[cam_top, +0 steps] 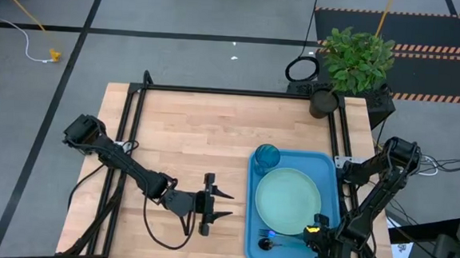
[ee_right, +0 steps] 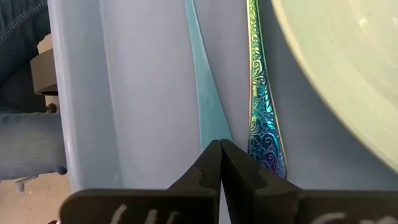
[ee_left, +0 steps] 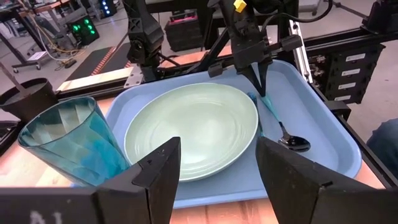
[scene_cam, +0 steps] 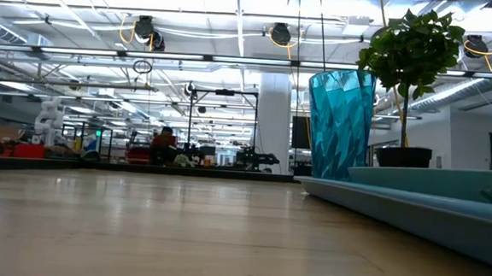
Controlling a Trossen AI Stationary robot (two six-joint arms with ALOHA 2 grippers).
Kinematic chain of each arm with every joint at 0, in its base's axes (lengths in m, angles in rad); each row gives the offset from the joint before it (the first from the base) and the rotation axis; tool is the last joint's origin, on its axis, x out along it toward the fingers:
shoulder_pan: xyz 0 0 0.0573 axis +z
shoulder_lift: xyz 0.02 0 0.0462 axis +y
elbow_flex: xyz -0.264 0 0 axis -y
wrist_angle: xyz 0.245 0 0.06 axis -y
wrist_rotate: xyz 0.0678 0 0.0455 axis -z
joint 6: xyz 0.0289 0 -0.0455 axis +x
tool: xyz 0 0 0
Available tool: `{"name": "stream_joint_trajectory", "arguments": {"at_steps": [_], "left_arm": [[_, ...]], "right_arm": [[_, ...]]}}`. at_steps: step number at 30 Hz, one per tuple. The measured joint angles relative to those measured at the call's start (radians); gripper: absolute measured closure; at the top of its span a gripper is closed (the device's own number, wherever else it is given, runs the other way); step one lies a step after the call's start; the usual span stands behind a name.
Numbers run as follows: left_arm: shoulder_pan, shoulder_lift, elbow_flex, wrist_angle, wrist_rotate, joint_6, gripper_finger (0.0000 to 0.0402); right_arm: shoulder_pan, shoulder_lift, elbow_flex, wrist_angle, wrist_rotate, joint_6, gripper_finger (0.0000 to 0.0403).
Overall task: Pick and place plate/cup/fork/spoon on tray
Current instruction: Put the blue spoon on the blue serving tray to the left of the blue fork
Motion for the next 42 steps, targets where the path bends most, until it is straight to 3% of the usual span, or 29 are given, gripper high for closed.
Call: {"name": "stream_joint_trajectory", "arguments": {"at_steps": [23, 42], "left_arm": [[0.0, 0.0, 0.0, 0.0, 0.0, 0.001, 0.019], [0.0, 0.0, 0.0, 0.0, 0.0, 0.001, 0.019]], "right_arm": [[0.0, -0.001, 0.039, -0.004, 0.046, -0.046, 0.0403], [0.002, -0.002, 0.02, 0.011, -0.022, 0.0, 0.0403]]}}
